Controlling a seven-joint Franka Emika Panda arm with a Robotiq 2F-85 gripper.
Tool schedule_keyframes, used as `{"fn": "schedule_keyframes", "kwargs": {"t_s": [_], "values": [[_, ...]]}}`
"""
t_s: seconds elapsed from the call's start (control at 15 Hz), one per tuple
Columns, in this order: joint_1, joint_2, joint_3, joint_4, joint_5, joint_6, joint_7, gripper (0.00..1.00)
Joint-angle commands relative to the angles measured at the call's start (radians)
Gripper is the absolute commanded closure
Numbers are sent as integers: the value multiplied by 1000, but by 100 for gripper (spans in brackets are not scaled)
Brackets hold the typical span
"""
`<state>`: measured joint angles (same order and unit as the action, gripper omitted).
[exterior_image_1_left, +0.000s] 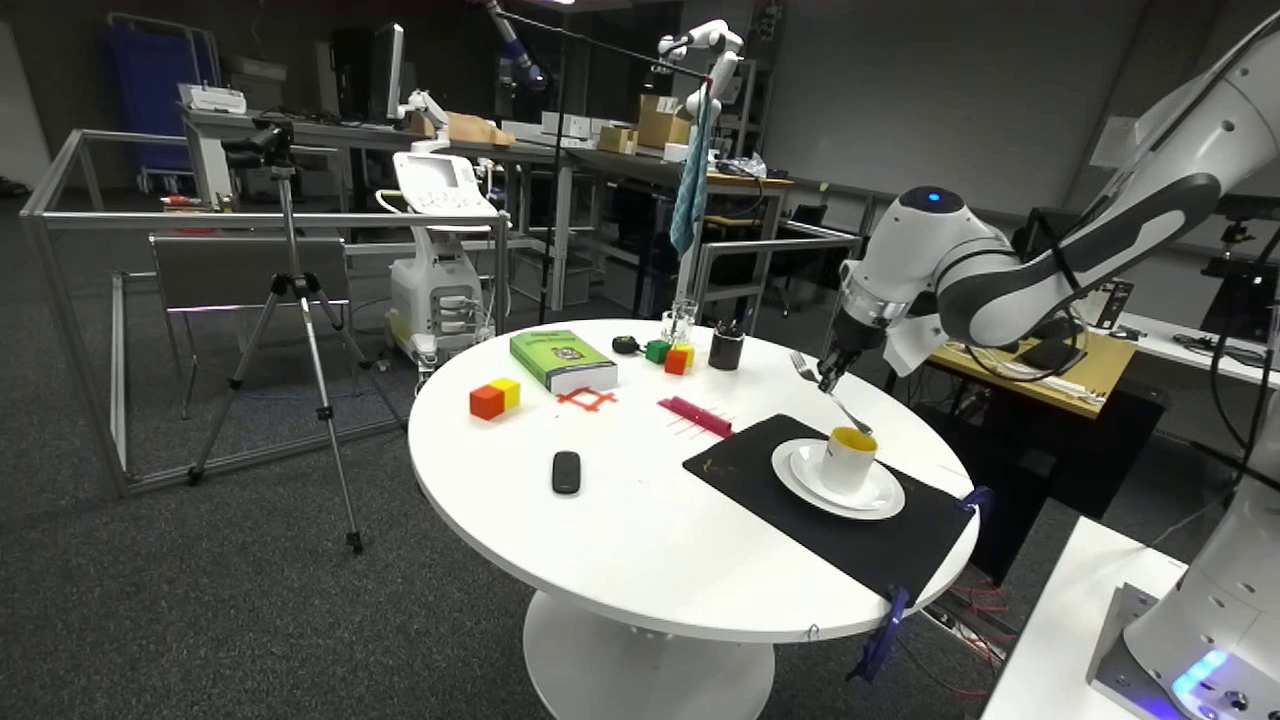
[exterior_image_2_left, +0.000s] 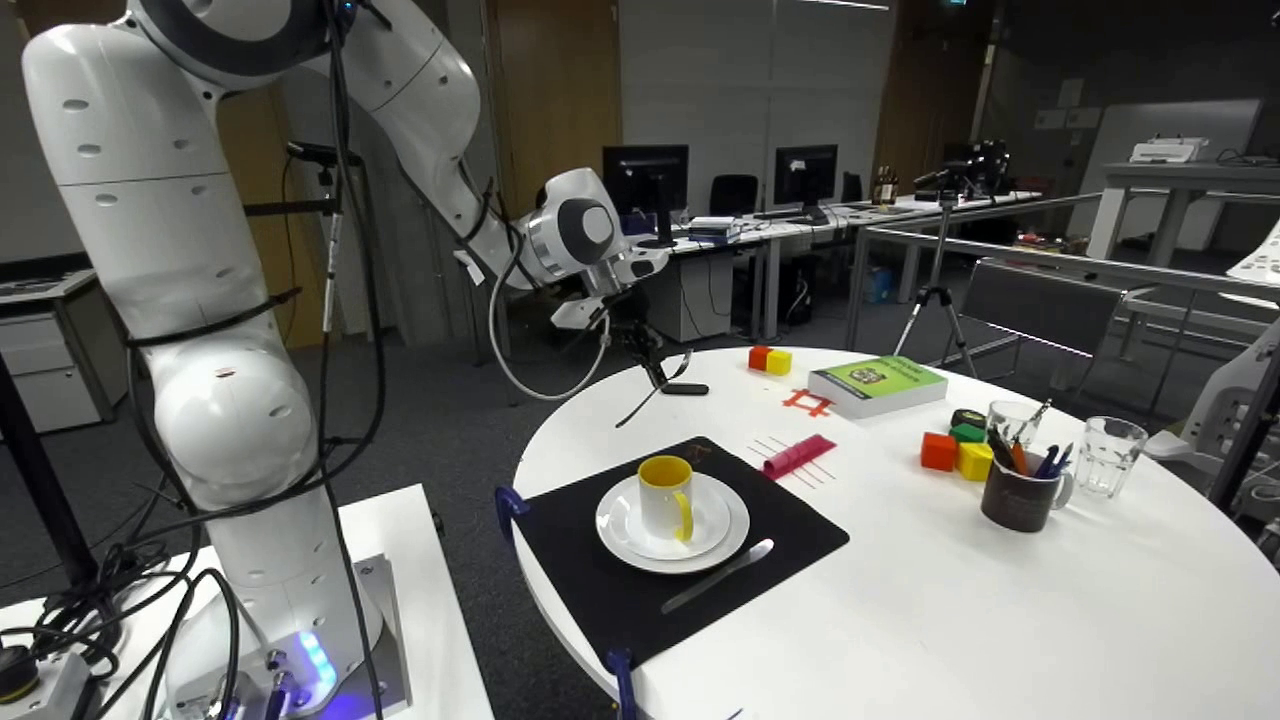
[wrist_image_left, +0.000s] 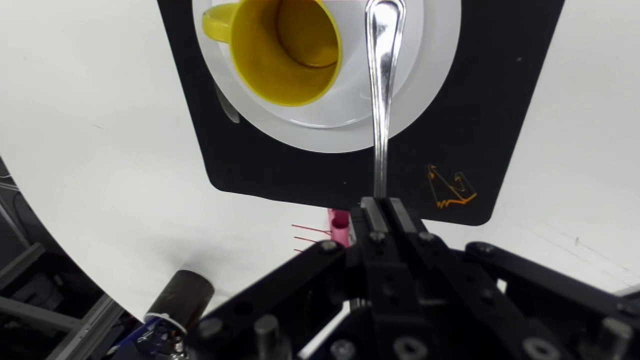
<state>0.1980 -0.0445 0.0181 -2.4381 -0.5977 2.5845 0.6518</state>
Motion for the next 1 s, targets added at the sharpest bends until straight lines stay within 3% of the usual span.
{"fn": "schedule_keyframes", "kwargs": {"t_s": [0.0, 0.4, 0.6, 0.93], "values": [[-79, -118, 37, -102, -107, 19, 109, 99], [-167, -184, 58, -179, -151, 50, 159, 99], [-209, -197, 71, -197, -244, 70, 230, 99], [-211, -152, 52, -194, -431, 102, 360, 99]]}}
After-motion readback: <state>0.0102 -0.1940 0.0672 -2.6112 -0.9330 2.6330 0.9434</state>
